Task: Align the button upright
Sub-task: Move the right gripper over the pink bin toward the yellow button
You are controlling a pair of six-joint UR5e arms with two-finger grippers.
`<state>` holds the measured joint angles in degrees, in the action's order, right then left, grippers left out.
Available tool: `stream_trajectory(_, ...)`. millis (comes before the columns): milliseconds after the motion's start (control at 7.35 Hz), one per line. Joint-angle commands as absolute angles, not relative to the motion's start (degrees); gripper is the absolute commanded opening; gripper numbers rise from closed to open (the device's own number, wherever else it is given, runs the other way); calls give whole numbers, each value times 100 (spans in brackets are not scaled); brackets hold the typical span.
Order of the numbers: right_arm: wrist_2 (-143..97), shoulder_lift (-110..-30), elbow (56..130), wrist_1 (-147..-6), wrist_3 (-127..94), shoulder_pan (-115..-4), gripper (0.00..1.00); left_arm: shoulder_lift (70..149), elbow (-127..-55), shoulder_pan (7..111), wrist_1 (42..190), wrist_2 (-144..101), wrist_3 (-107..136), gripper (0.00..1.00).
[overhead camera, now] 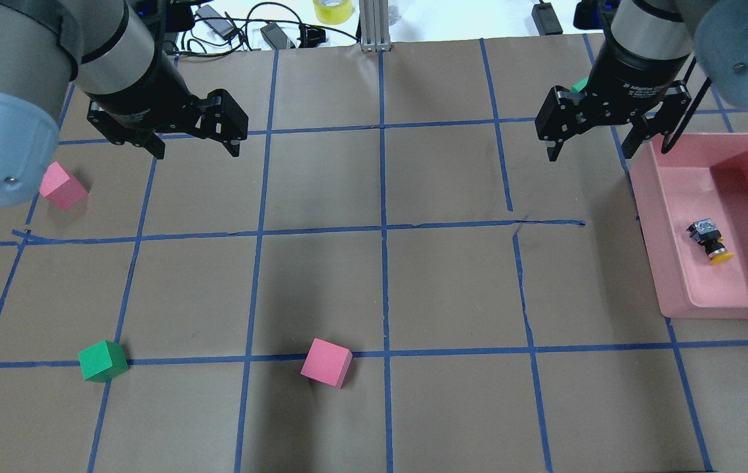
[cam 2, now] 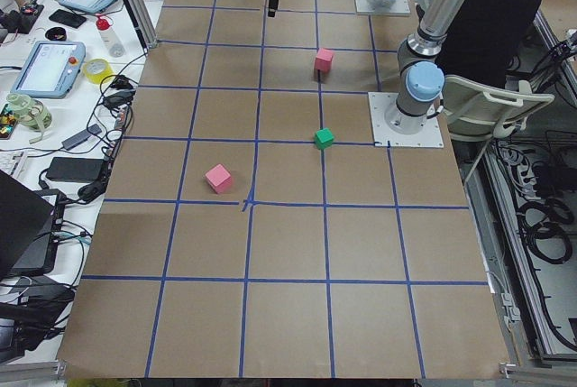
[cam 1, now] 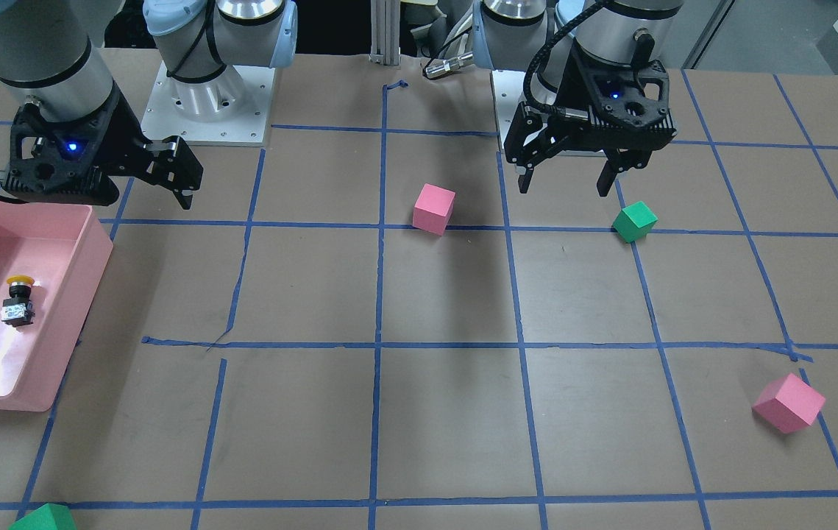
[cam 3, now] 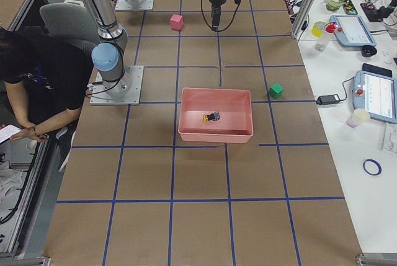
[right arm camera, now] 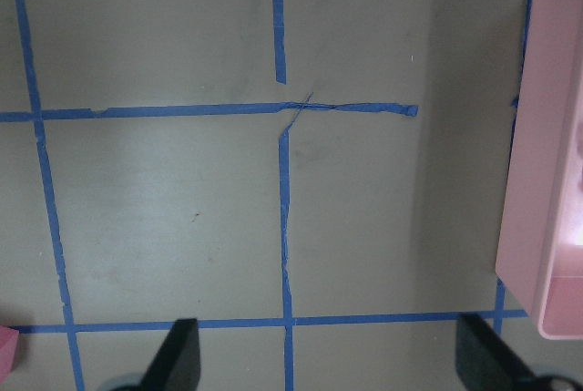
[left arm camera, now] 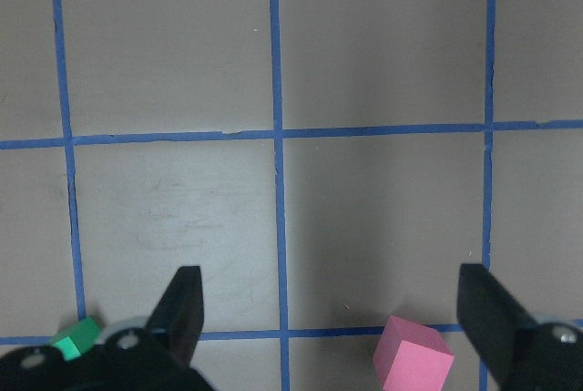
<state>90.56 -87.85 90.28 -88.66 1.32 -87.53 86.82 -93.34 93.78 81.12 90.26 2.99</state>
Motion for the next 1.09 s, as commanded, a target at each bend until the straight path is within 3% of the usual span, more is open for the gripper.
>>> stream_trajectory(0,9035,-8763,9070,-8816,132,-8754,100,8684,-9334,9378,8112,9026,299,100)
stream_trajectory(952,9035,-8771,9027,-9106,193,-8212,100,8675,-9325,9369,8112,9026,299,100)
